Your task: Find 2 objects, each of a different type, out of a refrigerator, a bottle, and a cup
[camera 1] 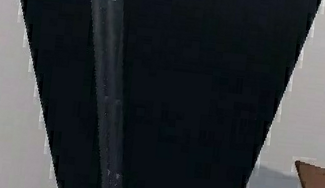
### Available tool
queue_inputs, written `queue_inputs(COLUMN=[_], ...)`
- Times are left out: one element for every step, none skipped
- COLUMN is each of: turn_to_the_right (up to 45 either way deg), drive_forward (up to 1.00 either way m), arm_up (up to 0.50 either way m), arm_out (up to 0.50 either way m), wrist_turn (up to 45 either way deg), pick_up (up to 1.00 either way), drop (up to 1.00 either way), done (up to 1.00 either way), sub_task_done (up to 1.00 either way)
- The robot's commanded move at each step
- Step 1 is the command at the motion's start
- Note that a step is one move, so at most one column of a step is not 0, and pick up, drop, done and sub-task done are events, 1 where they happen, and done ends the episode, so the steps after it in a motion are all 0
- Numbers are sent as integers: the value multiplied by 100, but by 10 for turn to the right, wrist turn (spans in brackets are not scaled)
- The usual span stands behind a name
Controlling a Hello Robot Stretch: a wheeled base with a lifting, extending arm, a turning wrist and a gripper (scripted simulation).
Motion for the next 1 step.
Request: queue_inputs(turn_to_the_right=[0], drive_forward=[0], arm_up=[0], arm_out=[0], wrist_turn=[0], pick_up=[0], drop=[0], done=[100], sub_task_done=[0])
